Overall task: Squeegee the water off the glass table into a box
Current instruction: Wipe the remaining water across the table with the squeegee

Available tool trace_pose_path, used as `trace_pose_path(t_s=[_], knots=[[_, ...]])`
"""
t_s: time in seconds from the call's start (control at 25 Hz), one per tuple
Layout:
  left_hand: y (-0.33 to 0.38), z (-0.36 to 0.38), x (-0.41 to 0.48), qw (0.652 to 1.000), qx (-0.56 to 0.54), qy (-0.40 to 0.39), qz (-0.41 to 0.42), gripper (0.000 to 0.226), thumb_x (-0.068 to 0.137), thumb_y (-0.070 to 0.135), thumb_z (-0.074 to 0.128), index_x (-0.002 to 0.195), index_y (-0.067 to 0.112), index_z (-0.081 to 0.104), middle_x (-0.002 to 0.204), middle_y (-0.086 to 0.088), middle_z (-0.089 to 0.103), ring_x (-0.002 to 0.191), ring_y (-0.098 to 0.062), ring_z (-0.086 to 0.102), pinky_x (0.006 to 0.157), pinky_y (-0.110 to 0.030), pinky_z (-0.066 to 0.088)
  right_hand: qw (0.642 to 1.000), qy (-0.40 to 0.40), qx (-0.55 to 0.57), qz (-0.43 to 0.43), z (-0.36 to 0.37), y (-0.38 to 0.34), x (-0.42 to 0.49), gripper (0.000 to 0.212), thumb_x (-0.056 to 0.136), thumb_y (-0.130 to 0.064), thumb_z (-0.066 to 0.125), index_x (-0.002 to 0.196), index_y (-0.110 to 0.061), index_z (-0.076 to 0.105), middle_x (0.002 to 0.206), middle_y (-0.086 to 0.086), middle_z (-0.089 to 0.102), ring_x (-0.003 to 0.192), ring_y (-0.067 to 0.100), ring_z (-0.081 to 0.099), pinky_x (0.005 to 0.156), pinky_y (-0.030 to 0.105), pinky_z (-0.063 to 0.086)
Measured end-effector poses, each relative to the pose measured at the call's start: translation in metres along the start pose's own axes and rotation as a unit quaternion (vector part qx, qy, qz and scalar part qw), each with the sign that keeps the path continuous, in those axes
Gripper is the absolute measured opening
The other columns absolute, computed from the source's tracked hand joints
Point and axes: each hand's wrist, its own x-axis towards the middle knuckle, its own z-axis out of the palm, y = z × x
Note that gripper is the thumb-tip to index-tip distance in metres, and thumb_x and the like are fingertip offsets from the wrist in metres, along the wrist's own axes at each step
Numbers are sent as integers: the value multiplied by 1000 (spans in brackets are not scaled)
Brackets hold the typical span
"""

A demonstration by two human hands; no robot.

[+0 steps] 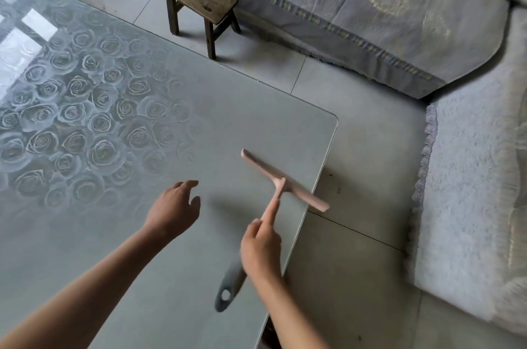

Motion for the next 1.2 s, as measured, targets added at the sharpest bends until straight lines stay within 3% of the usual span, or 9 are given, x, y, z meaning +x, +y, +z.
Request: trace_pose_path(t_s=[0.08, 0.16, 0.36, 0.44, 0.64, 0.72, 0.8, 0.96, 1.2], knots=[[2, -12, -7, 992, -111, -59, -30, 25, 97, 23, 48, 114, 12, 62, 116, -12, 67, 105, -31, 61, 86, -33, 47, 996, 45, 77, 4, 17, -12, -7, 70, 98, -10, 29, 149, -41, -7, 117, 5, 61, 93, 36, 63, 75, 32, 47], [7, -24, -21, 938, -272, -188, -100, 30, 100, 37, 42, 102, 13, 61, 104, -13, 68, 86, -29, 65, 71, -30, 49, 989, 103, 107, 11, 16, -24, 0, 61, 98, -11, 33, 152, -31, 11, 136, 9, 54, 110, 34, 59, 85, 31, 44], [39, -39, -39, 848, -357, -381, -94, 55, 97, 53, 35, 121, 7, 51, 98, -19, 63, 75, -27, 65, 66, -33, 56, 963, 204, 142, 100, 5, -41, 22, 39, 100, -22, 35, 137, -10, 41, 128, 16, 58, 114, 34, 55, 83, 31, 40], [58, -30, -38, 847, -348, -395, -77, 54, 99, 50, 33, 122, 4, 49, 94, -19, 60, 71, -26, 62, 63, -30, 53, 960, 209, 120, 140, -1, -34, 30, 35, 100, -25, 36, 125, -4, 50, 121, 17, 61, 110, 34, 56, 77, 32, 38], [85, 3, -24, 909, -253, -330, 21, 52, 95, 57, 37, 99, 10, 60, 67, -3, 50, 48, -14, 37, 43, -17, 29, 964, 86, 199, 153, -23, -12, 60, 24, 93, -22, 49, 93, -2, 62, 91, 16, 64, 84, 30, 60, 74, 33, 46], [89, 6, -9, 925, -223, -303, 51, 52, 94, 55, 43, 103, 6, 61, 62, -1, 48, 46, -13, 36, 39, -15, 27, 959, 84, 237, 130, -36, -11, 76, 32, 91, -14, 52, 121, -2, 53, 110, 16, 62, 98, 32, 63, 84, 38, 52], [94, 5, 9, 930, -205, -300, 58, 51, 94, 51, 47, 106, 3, 60, 60, -1, 47, 43, -13, 38, 39, -17, 29, 972, 82, 191, 106, -49, -13, 90, 60, 93, -14, 52, 147, -18, 26, 135, 7, 49, 117, 27, 56, 96, 37, 48], [86, -15, 41, 919, -166, -354, 44, 50, 92, 55, 49, 109, 9, 60, 60, 1, 41, 36, -9, 39, 40, -15, 35, 992, 53, 71, 94, -42, -24, 99, 62, 97, -25, 48, 151, -15, 18, 147, 11, 41, 132, 26, 42, 104, 31, 35], [3, -67, 48, 909, -193, -367, -42, 56, 82, 63, 48, 102, 13, 65, 55, 3, 39, 42, -10, 26, 40, -15, 23, 997, -3, 33, 74, 39, -73, 84, 66, 101, -20, 36, 151, -10, -4, 138, 23, 47, 126, 33, 47, 103, 37, 39]])
